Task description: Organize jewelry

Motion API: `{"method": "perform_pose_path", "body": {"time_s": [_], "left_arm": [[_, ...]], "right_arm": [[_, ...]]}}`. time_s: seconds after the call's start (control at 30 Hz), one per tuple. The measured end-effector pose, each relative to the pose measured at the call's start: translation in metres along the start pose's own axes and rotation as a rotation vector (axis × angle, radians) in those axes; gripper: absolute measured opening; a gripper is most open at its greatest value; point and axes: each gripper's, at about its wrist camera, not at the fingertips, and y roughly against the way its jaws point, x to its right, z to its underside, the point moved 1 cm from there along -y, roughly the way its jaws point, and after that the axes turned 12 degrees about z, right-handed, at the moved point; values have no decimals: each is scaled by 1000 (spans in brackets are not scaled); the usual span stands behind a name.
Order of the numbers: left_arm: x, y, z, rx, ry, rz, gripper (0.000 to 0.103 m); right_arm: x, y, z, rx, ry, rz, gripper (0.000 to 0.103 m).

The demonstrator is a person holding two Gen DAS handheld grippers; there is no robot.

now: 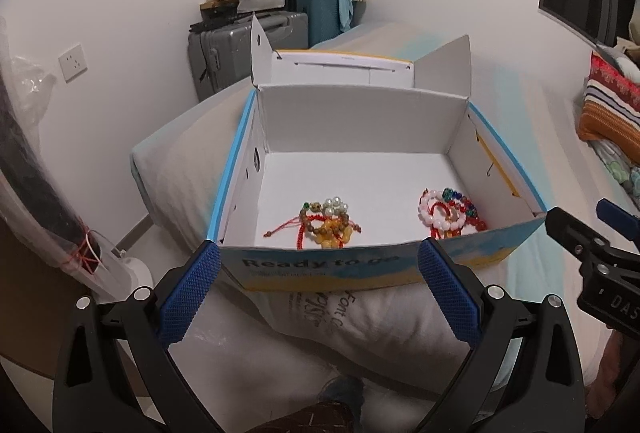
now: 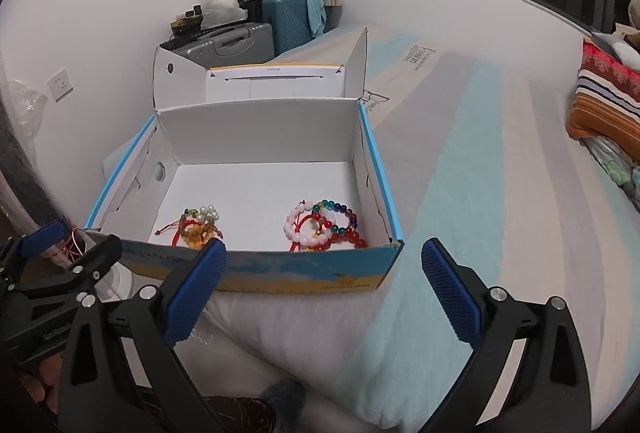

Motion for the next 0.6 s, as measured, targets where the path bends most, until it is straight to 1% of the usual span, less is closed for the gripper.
{"method": "perform_pose_path", "body": {"time_s": [0.1, 0.27, 0.37, 0.6], "left_arm": [[3, -2, 3, -7, -11, -1, 97], [5, 1, 3, 6, -16, -3, 97], [3, 2, 1, 0, -5, 15, 97], [3, -1, 1, -11, 0, -3, 97]], "right_arm": [[0, 1, 2, 2, 2, 2, 94], [2, 1, 3, 3, 1, 2, 94], [2, 0, 5, -1, 2, 2, 94], [1, -1, 5, -6, 7, 4, 94]]}}
